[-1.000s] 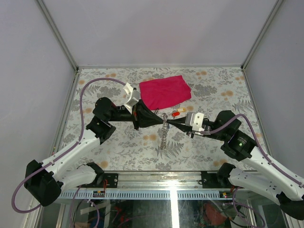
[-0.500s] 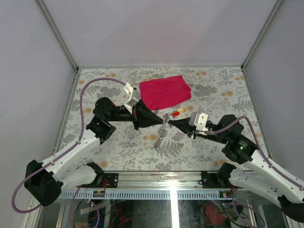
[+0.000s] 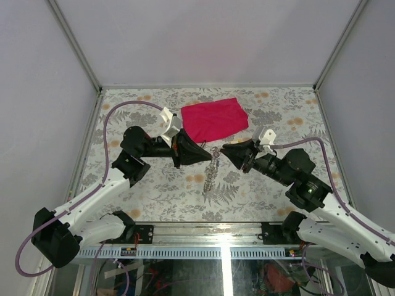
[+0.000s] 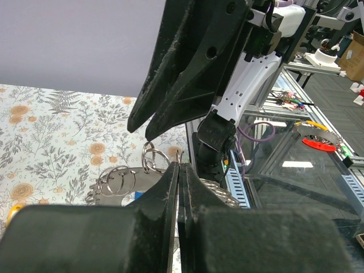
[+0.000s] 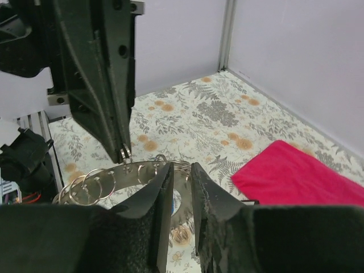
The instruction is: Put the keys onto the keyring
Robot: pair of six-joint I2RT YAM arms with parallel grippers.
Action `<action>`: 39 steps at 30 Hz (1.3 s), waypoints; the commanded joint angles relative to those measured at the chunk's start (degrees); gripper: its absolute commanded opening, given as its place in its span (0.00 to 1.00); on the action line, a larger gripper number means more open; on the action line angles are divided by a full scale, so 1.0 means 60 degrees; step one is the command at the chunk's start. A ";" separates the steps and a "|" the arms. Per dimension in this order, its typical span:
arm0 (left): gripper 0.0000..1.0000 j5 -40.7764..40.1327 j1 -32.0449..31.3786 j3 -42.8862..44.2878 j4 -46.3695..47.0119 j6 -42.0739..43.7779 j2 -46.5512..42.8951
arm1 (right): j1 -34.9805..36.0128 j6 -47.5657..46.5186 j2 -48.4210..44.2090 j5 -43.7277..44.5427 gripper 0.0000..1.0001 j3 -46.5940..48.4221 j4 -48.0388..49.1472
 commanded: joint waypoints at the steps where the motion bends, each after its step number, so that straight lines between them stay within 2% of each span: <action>1: 0.00 0.0007 0.0013 0.0425 0.0367 0.0054 -0.0174 | 0.0023 0.0885 0.0143 0.0806 0.26 0.0659 -0.0006; 11: 0.00 -0.0080 0.0014 0.0817 -0.0988 0.1043 -0.0266 | 0.0033 -0.1109 -0.0679 0.0193 0.29 0.0596 -0.0776; 17: 0.00 0.0104 0.0014 0.1362 -0.2278 0.2166 -0.0175 | 0.0033 -0.2334 -0.0808 -0.1603 0.31 0.0324 -0.0446; 20: 0.00 0.0317 -0.0020 0.1684 -0.3121 0.2825 -0.0062 | 0.0030 -0.2375 -0.0566 -0.2461 0.31 0.0358 0.0144; 25: 0.00 0.0481 -0.0127 0.2173 -0.4326 0.3895 0.0040 | 0.0034 -0.2359 0.0216 -0.3219 0.32 0.0933 0.0063; 39: 0.00 0.0867 -0.0276 0.2563 -0.5509 0.4864 0.0019 | 0.0034 -0.2124 0.0530 -0.3487 0.32 0.1201 0.0008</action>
